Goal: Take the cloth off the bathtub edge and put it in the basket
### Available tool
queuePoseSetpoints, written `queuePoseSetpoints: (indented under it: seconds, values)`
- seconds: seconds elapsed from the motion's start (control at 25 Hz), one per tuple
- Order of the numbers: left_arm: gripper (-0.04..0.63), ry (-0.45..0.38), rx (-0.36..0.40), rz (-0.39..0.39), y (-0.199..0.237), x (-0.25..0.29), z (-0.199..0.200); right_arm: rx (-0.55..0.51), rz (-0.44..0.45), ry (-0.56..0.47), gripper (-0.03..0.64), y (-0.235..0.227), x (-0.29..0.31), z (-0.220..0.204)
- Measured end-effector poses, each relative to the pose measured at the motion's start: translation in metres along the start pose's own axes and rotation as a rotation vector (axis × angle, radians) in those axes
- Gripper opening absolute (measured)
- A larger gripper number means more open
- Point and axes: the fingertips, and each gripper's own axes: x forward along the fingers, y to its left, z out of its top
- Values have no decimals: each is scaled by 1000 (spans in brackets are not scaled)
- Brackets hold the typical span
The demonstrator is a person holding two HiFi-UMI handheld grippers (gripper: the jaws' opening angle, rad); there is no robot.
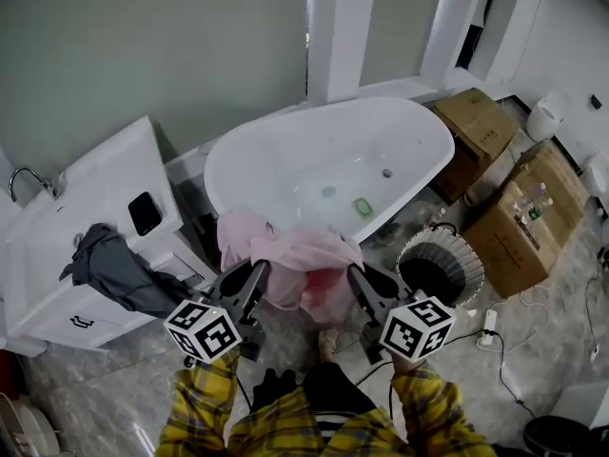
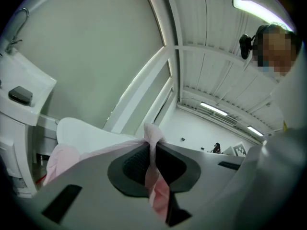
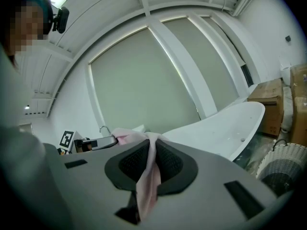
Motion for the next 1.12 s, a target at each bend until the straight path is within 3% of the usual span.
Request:
queuePoseSetpoints:
  seconds: [0.28,0.44,0.84,1.12]
  values:
    - [46,9,31,-194,-67,31,15,-13,-78,-86,53,-6,-45,24]
    - [46,42,35,-250,-88,49,7,-4,-126,-112,52,-21,-68,32]
    - [46,88,41,-261,-101,103,-12,15,-204,-163,52,-82,-107,66]
    - [46,101,45,-216,-89,123,-28,8,-191,-124,52,-108,-99,71]
